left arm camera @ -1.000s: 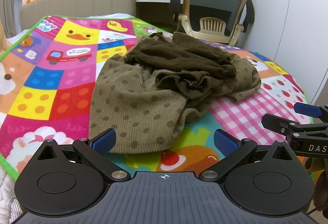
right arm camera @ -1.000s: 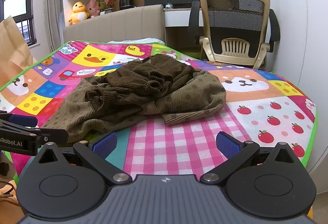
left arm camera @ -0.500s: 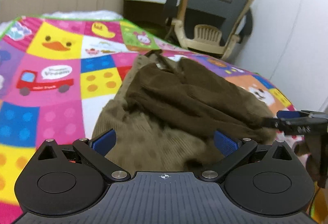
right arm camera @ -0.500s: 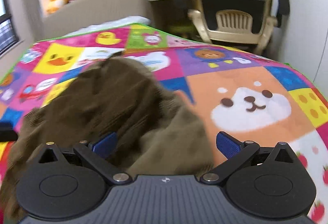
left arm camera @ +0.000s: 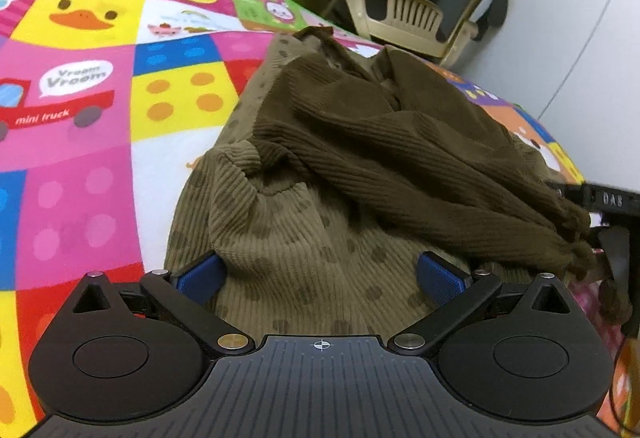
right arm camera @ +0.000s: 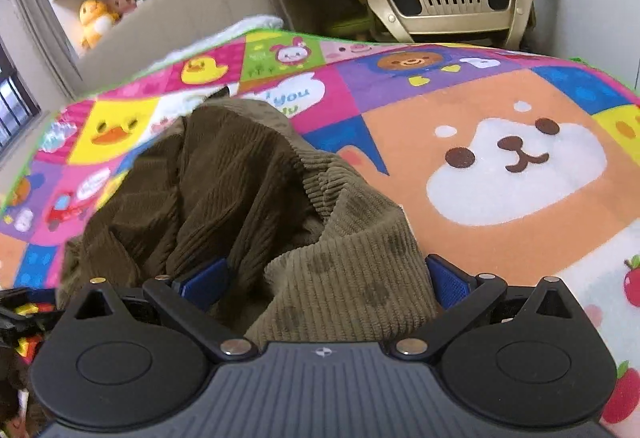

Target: Fold clothes

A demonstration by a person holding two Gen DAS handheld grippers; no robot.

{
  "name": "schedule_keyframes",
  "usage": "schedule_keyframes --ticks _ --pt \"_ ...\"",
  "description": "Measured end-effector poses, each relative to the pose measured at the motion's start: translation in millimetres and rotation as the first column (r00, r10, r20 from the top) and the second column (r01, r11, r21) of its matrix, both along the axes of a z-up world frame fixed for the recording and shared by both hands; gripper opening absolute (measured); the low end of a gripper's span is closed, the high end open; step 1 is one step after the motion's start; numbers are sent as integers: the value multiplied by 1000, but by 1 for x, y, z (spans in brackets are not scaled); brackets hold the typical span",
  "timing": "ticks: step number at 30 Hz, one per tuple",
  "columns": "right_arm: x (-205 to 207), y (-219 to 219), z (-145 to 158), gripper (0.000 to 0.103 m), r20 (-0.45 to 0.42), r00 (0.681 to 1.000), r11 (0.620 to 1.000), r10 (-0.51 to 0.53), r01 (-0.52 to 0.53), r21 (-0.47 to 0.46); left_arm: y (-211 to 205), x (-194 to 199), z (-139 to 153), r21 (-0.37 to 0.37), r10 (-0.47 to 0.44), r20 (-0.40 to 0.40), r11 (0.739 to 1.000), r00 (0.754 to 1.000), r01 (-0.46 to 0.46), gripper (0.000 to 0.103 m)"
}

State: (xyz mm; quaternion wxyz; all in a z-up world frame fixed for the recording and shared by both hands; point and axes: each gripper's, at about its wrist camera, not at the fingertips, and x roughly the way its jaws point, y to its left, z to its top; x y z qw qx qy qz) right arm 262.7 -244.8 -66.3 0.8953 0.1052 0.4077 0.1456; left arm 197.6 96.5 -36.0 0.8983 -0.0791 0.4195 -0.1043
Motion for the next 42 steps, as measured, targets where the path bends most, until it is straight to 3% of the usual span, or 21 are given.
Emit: schedule_keyframes --ticks 2,4,6,10,12,13,17,20,22,28,32,34,37,40,42 --pt "3 3 6 103 -16 999 999 31 -31 -35 4 -5 6 7 35 42 999 999 -35 103" --pt "1 -3 21 103 66 997 999 35 -36 3 9 -10 20 38 51 135 998 989 -57 103" --pt "8 -1 32 103 143 989 999 43 -40 -25 15 -13 34 76 51 214 995 975 -68 103" --pt "49 16 35 86 144 983 993 113 -108 -43 34 23 32 -11 20 129 1000 991 -19 103" --pt "68 21 26 81 84 990 993 112 -109 -40 37 39 24 -47 4 88 999 996 1 103" --pt "75 23 20 74 57 992 993 110 -108 -43 37 42 18 -54 2 68 999 998 2 103" --pt "64 22 7 46 4 990 990 143 -143 1 37 51 -2 -79 -8 -3 997 1000 7 100" --pt "36 22 11 40 15 983 983 182 -181 -20 33 38 -1 -97 -61 1 993 998 61 95" --pt "9 20 13 39 12 979 979 203 -202 -31 27 28 0 -103 -106 -8 989 994 105 89" --pt "-84 0 17 39 10 970 967 242 -240 -91 7 -26 4 -111 -231 -45 968 972 225 89" --pt "-134 -18 43 43 116 973 971 202 -184 -151 1 -65 10 -47 -251 -48 968 967 248 91" --pt "-147 -24 52 50 166 967 974 191 -166 -153 3 -81 27 -30 -241 5 970 971 241 91" --pt "-157 -30 58 64 207 962 979 176 -150 -136 6 -102 54 -120 -237 88 962 968 246 93" --pt "-168 -36 64 64 247 956 984 161 -135 -119 -10 -111 62 -240 -262 106 929 959 281 92" --pt "-175 -39 68 64 273 950 986 150 -125 -108 -35 -116 62 -216 -293 115 925 949 312 90"
